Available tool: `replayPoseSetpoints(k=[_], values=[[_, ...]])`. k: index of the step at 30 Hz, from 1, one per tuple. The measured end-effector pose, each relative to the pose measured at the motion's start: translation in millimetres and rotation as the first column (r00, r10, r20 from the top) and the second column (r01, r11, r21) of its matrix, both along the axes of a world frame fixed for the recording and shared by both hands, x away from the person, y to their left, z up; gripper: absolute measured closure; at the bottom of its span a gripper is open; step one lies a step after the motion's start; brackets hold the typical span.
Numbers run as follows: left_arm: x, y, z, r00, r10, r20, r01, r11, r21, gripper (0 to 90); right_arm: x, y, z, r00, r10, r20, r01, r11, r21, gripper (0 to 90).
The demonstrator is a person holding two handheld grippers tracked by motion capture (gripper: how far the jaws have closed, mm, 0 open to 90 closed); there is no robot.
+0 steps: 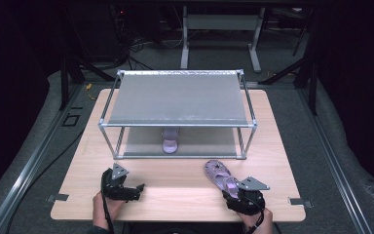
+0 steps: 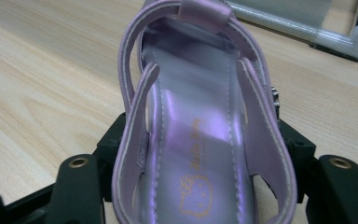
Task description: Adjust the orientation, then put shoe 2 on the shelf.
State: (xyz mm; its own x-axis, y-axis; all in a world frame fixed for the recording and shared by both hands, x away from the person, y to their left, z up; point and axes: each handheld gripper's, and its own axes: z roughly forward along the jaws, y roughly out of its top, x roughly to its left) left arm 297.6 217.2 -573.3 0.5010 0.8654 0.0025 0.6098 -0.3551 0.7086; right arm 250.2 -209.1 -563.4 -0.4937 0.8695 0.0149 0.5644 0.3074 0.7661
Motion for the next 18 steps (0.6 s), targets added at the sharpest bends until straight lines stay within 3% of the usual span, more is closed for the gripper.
replayPoseSetpoints(k=[11, 18], values=[[0.1, -0.2, 0.1, 1.0, 0.0, -0.001, 0.0, 1.0, 0.001, 0.2, -2.7, 1.1, -0.8, 0.9989, -0.002, 0.048, 0.002, 1.0, 0.004, 37.8], [0.0, -0.2, 0.1, 1.0, 0.0, -0.001, 0.0, 1.0, 0.001, 0.3, -7.6, 1.1, 15.1, 0.9951, 0.015, 0.098, -0.019, 0.999, 0.039, 37.7]])
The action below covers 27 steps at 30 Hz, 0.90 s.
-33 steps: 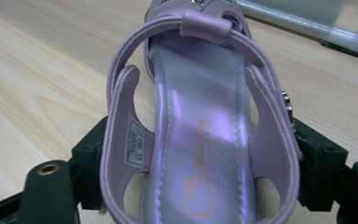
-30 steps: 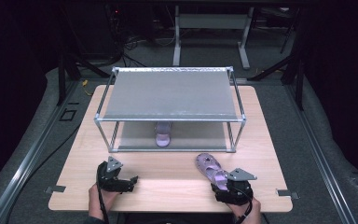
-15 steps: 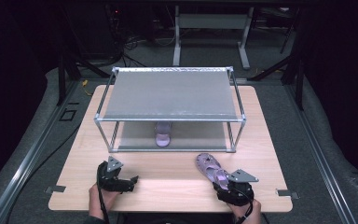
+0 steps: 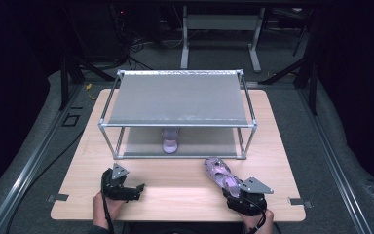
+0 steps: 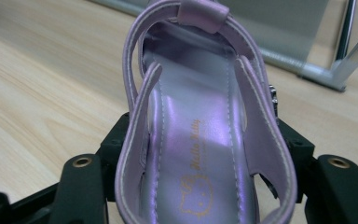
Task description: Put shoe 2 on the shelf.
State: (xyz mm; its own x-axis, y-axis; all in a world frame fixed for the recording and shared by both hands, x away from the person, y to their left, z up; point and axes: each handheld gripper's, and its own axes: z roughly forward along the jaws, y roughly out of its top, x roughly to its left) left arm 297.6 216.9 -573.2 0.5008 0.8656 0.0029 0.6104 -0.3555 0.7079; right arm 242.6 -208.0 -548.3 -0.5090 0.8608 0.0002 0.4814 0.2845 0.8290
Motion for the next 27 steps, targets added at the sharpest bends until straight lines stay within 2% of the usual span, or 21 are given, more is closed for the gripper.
replayPoseSetpoints(k=[3, 5, 8, 9, 10, 13, 19, 21, 23, 24, 27], values=[[0.0, 0.0, 0.0, 1.0, 0.0, 0.0, 0.0, 1.0, 0.0, 0.3, 0.0, 0.6, 8.2, 0.9997, -0.002, 0.023, 0.002, 1.0, 0.006, 37.6], [0.0, 0.0, 0.0, 1.0, 0.0, 0.0, 0.0, 1.0, 0.0, 0.3, 0.8, 1.2, 13.1, 0.9994, -0.021, 0.028, 0.021, 1.0, -0.01, 37.7], [0.0, 0.0, 0.0, 1.0, 0.0, 0.0, 0.0, 1.0, 0.0, 0.3, 5.7, 1.6, 16.8, 0.9991, -0.013, 0.039, 0.013, 1.0, 0.009, 37.6], [-0.1, 0.0, 0.0, 1.0, 0.0, 0.0, 0.0, 1.0, 0.0, 0.3, 8.3, 1.7, 16.8, 0.999, 0.006, 0.045, -0.008, 0.999, 0.033, 37.6], [-0.1, 0.0, -0.1, 1.0, 0.0, 0.001, 0.0, 1.0, -0.001, 0.3, 9.1, 2.5, 18.4, 0.9989, -0.017, 0.043, 0.017, 1.0, 0.007, 37.6], [-0.1, 0.0, 0.0, 1.0, 0.0, 0.001, 0.0, 1.0, 0.0, 0.3, 14.2, 3.8, 20.8, 0.9993, -0.016, 0.032, 0.016, 1.0, -0.001, 37.6], [0.0, -0.3, 0.1, 1.0, -0.001, -0.001, 0.001, 1.0, 0.002, 0.2, 26.5, 10.4, 23.1, 0.9991, -0.006, 0.042, 0.006, 1.0, 0.007, 37.6], [0.0, -0.3, 0.1, 1.0, -0.001, -0.002, 0.001, 1.0, 0.001, 0.2, 30.7, 13.2, 24.6, 0.9989, -0.018, 0.042, 0.019, 1.0, -0.012, 37.6], [0.1, -0.3, 0.1, 1.0, -0.001, -0.001, 0.001, 1.0, 0.001, 0.2, 37.1, 15.0, 24.5, 0.9991, 0.003, 0.041, -0.004, 1.0, 0.013, 37.6], [0.1, -0.3, 0.1, 1.0, -0.001, -0.001, 0.001, 1.0, 0.001, 0.2, 39.2, 16.0, 25.7, 0.9994, -0.007, 0.034, 0.007, 1.0, -0.002, 37.6], [0.1, -0.8, 0.0, 1.0, 0.0, -0.001, 0.0, 1.0, 0.0, 0.3, 48.2, 19.8, 25.8, 0.999, -0.015, 0.042, 0.014, 1.0, 0.005, 37.6]])
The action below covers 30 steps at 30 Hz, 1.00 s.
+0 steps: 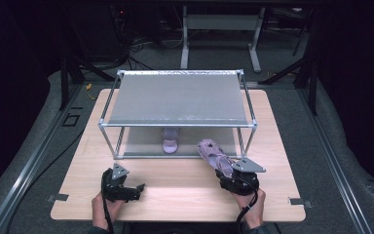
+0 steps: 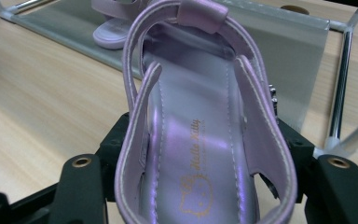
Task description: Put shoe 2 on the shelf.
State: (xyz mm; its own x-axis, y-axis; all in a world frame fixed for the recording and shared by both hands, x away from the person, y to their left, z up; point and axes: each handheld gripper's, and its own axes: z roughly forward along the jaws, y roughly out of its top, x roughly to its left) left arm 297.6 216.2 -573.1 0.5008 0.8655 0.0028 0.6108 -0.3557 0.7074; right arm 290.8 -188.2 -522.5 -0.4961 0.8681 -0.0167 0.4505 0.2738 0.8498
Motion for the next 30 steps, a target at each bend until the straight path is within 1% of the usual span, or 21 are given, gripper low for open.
replayPoseSetpoints(k=[4, 6, 7, 9, 14, 15, 19, 21, 23, 25, 30], values=[[-0.4, 0.2, 0.3, 1.0, -0.009, 0.0, 0.009, 1.0, 0.0, 0.5, 13.2, 4.0, 0.4, 1.0, -0.001, 0.0, 0.001, 1.0, 0.009, 37.6], [-1.1, 0.3, 0.6, 0.9999, -0.01, 0.004, 0.01, 0.9999, -0.003, 2.4, 20.0, 6.8, 0.4, 1.0, 0.0, 0.005, 0.0, 1.0, 0.008, 37.6], [-1.1, 0.5, 0.7, 0.9999, -0.01, 0.004, 0.01, 0.9999, -0.005, 3.3, 22.9, 8.5, 0.8, 0.9999, -0.011, 0.004, 0.011, 1.0, -0.002, 37.5], [-0.8, 0.8, 0.7, 0.9999, -0.009, 0.005, 0.009, 0.9999, -0.006, 3.9, 29.6, 11.7, 0.4, 0.9999, -0.01, 0.004, 0.009, 1.0, 0.006, 37.5], [-0.9, 0.7, 0.7, 1.0, -0.008, 0.006, 0.008, 1.0, -0.005, 3.7, 43.5, 19.4, 0.1, 0.9999, -0.012, 0.005, 0.012, 1.0, 0.01, 37.5], [-0.9, 0.6, 0.7, 1.0, -0.008, 0.005, 0.008, 1.0, -0.004, 3.7, 45.6, 21.0, 0.7, 0.9999, -0.014, -0.004, 0.014, 1.0, 0.006, 37.5], [-1.3, 0.3, 0.5, 0.9999, -0.004, 0.011, 0.004, 1.0, -0.003, 3.7, 55.7, 27.6, -1.3, 0.9997, -0.023, 0.005, 0.023, 1.0, 0.005, 37.5], [-1.2, 0.3, 0.5, 0.9999, -0.004, 0.01, 0.004, 1.0, -0.003, 3.7, 61.4, 30.6, -4.0, 0.9998, -0.02, -0.008, 0.02, 1.0, 0.009, 37.5], [-1.2, 0.4, 0.5, 0.9999, -0.004, 0.009, 0.004, 1.0, -0.003, 3.7, 66.2, 34.3, -6.7, 0.9992, -0.038, -0.016, 0.038, 0.999, -0.001, 37.5], [-1.2, 0.4, 0.5, 0.9999, -0.004, 0.009, 0.004, 1.0, -0.003, 3.7, 71.4, 37.3, -9.0, 0.9987, -0.043, -0.025, 0.044, 0.999, 0.012, 37.5], [-1.2, 0.4, 0.5, 0.9999, -0.004, 0.009, 0.004, 1.0, -0.003, 3.7, 83.0, 48.6, -10.2, 0.9966, -0.071, -0.042, 0.072, 0.997, 0.022, 37.5]])
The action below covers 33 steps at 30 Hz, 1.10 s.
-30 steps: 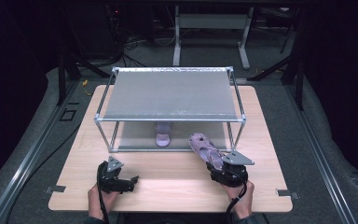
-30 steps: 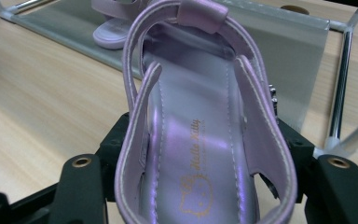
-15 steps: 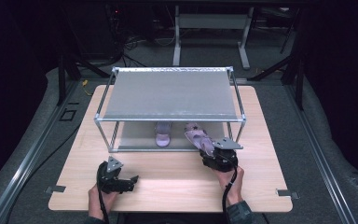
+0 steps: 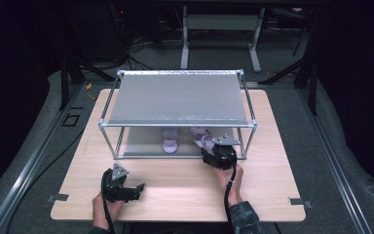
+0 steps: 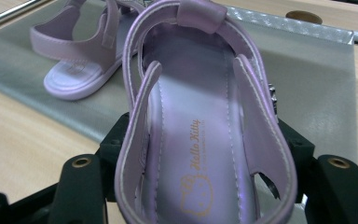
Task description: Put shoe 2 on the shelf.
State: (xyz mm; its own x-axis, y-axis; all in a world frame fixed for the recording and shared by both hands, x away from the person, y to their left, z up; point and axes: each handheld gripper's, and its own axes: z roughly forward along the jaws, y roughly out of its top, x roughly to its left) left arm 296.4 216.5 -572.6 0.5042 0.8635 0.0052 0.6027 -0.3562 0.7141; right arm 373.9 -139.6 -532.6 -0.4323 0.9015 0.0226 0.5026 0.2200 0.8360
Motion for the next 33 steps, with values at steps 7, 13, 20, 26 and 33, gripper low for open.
replayPoseSetpoints(k=[7, 13, 20, 26, 33], values=[[-0.1, -0.1, -0.1, 1.0, 0.001, 0.001, -0.001, 1.0, -0.001, 3.8, 16.3, 20.4, -10.5, 0.9985, -0.038, -0.04, 0.038, 0.999, -0.01, 37.4], [-0.3, -0.2, -0.1, 1.0, 0.001, 0.002, -0.001, 1.0, -0.002, 3.8, 28.6, 32.2, -16.5, 0.9941, -0.078, -0.075, 0.077, 0.997, -0.022, 37.3], [-0.5, -0.3, -0.1, 1.0, 0.002, 0.003, -0.002, 1.0, -0.001, 3.9, 37.1, 36.5, -22.6, 0.9886, -0.095, -0.117, 0.094, 0.995, -0.013, 34.2], [-0.5, -0.4, -0.3, 1.0, 0.003, 0.004, -0.003, 1.0, -0.001, 3.9, 31.3, 29.7, -17.5, 0.9899, -0.04, -0.136, 0.045, 0.998, 0.034, 19.5], [-0.5, -0.6, -0.3, 1.0, 0.004, 0.005, -0.004, 1.0, -0.001, 3.9, 6.5, 16.0, -9.3, 0.9956, -0.007, -0.093, 0.006, 1.0, -0.009, 30.1]])
